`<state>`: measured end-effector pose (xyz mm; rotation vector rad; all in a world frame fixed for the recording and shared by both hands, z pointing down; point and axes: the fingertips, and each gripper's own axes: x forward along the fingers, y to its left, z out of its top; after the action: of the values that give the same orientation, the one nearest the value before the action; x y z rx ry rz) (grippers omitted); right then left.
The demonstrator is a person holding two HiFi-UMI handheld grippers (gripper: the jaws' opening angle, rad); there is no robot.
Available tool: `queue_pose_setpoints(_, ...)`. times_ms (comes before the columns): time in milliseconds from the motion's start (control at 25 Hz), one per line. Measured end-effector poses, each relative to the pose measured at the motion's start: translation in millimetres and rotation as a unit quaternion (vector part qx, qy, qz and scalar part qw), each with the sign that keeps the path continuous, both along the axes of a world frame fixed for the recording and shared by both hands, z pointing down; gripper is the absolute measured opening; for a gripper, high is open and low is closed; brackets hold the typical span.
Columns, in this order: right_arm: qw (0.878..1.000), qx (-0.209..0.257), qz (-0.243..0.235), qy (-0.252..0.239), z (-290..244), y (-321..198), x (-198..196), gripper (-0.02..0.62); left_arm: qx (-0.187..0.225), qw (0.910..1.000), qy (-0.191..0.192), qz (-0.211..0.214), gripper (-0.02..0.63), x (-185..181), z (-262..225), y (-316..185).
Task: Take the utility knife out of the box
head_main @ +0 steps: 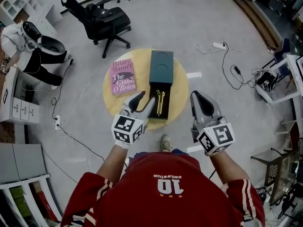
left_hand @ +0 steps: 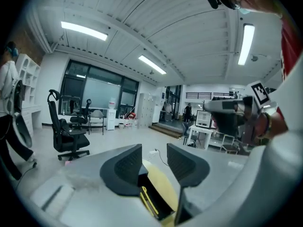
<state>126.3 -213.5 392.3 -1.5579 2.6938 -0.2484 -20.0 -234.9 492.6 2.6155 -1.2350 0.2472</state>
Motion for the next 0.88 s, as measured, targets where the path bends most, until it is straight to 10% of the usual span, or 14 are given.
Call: queue_pose_setpoints(880, 0.999, -0.040, -0.010, 0.000, 66, -61, 41, 0.002, -0.191, 0.9790, -0.059, -0.040, 0.183, 62, 201, -48)
